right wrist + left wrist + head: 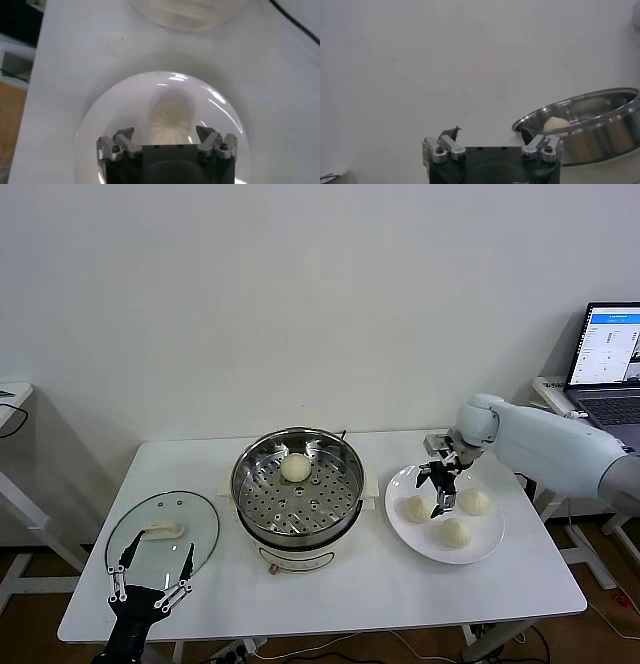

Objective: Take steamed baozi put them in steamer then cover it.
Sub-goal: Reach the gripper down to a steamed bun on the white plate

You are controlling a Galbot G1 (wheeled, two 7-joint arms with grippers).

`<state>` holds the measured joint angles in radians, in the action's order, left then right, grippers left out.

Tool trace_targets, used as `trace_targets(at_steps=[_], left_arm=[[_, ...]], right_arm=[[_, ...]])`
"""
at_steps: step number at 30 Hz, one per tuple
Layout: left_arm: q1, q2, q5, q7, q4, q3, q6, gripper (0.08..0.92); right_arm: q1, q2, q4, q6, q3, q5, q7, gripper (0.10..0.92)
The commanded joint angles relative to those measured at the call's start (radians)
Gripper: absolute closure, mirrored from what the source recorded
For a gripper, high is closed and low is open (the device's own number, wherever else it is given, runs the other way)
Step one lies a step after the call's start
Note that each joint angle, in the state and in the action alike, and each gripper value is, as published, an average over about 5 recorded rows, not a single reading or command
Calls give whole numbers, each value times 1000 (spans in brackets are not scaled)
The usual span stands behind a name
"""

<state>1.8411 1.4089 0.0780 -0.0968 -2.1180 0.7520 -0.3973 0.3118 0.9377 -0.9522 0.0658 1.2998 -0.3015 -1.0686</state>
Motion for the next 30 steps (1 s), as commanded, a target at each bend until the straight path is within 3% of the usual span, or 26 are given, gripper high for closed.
trace_targets(at_steps=[1, 10, 17, 30], left_arm=[[2, -4, -1, 0, 3, 11, -5, 177], [5, -1, -1, -1, 11, 8, -14, 177], [7, -2, -5, -1, 5, 11, -13, 177], [7, -11, -7, 1, -13, 13, -8, 177]], right_arm=[[-53, 35, 49, 21, -6, 8, 61, 203], [-71, 48, 68, 22, -25, 37, 64, 207], [-82, 41, 63, 24, -31, 51, 68, 288], [46, -22, -52, 14, -74, 58, 6, 360]])
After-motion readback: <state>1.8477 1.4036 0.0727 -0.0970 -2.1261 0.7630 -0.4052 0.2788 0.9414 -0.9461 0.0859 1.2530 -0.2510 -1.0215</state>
